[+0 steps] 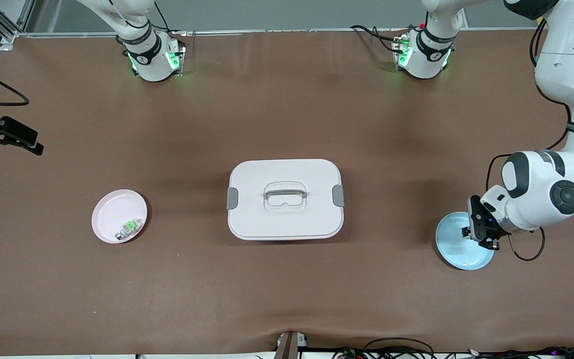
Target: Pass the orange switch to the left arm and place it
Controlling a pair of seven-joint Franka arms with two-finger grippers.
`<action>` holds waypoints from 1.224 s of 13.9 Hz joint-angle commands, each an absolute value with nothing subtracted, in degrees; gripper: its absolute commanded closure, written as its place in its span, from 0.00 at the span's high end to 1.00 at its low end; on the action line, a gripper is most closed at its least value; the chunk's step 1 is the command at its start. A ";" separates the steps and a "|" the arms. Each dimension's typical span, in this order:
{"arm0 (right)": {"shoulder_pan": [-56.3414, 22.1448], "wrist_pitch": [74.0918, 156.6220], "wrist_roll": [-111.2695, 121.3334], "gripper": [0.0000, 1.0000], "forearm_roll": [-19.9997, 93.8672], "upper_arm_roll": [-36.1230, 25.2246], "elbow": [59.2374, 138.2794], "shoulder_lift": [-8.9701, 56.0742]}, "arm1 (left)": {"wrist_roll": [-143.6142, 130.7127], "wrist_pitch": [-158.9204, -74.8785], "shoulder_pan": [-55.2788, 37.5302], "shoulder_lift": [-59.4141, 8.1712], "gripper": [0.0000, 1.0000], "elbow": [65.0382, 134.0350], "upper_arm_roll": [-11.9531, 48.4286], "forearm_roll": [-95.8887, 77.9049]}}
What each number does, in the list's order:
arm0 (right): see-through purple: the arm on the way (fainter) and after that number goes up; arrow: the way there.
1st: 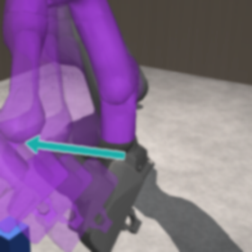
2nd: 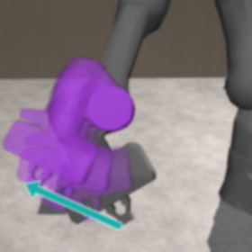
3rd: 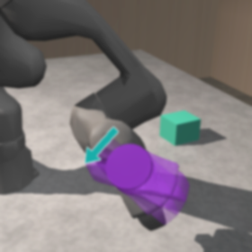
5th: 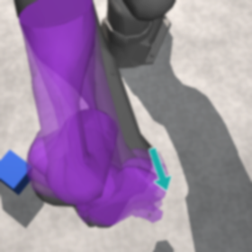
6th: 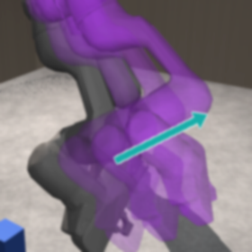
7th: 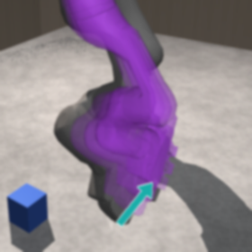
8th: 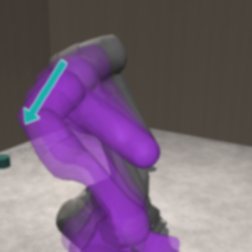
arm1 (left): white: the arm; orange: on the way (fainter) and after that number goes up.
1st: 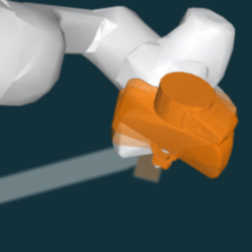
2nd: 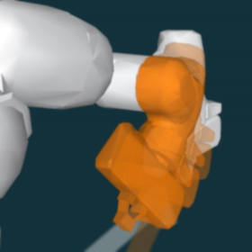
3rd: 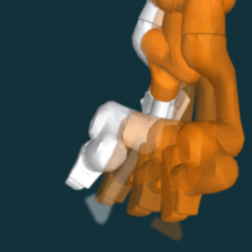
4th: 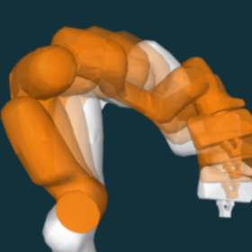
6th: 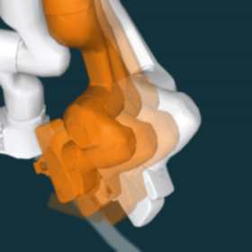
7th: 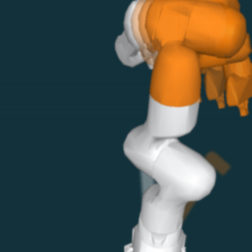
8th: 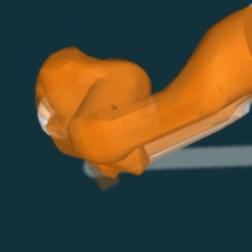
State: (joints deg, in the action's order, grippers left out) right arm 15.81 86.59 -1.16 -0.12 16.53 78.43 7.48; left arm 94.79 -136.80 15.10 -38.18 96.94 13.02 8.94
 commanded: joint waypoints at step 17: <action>-0.51 86.40 -7.56 1.00 1.49 -1.92 89.56 -1.49 | 99.05 -140.01 14.94 -42.63 0.00 94.31 13.36 7.65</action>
